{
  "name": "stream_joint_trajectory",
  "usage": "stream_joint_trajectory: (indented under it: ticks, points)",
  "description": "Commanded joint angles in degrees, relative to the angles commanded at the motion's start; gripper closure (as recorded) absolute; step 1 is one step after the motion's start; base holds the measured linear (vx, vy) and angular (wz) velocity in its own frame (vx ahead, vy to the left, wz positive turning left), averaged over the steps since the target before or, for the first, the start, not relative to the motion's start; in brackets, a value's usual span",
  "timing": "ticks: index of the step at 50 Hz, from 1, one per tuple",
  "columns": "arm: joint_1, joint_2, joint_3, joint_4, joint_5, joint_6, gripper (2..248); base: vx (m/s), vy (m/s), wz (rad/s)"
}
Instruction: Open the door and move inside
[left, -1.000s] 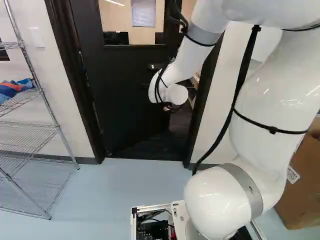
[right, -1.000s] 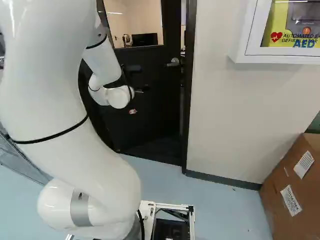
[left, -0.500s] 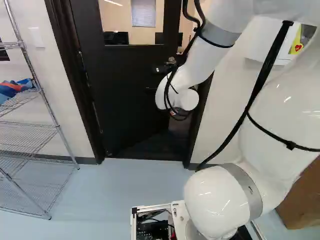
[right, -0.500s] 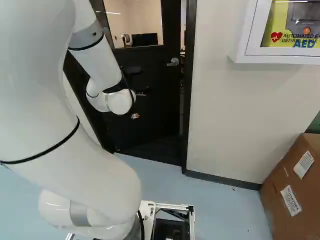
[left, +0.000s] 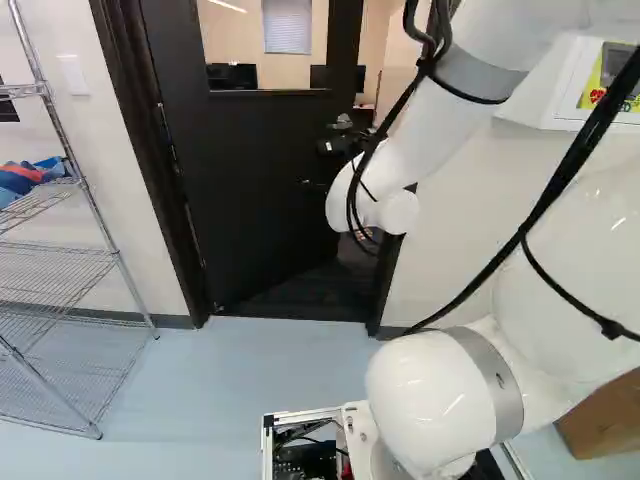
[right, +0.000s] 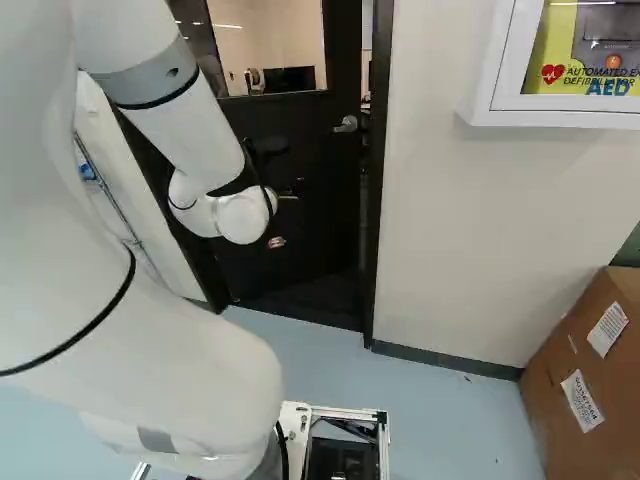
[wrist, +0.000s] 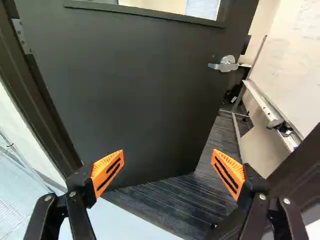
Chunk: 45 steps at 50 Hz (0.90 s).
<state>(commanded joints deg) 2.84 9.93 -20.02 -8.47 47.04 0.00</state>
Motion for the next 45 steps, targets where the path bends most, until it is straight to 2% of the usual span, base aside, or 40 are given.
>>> stream_joint_trajectory:
  ticks: [29, 45]
  points:
    - [-5.8, 7.1, 6.2, 0.0, 0.0, 0.0, 3, 0.0, 0.0, 0.0]
    - [-6.4, 7.8, 6.8, 0.0, 0.0, 0.0, 3, 0.0, 0.0, 0.0]
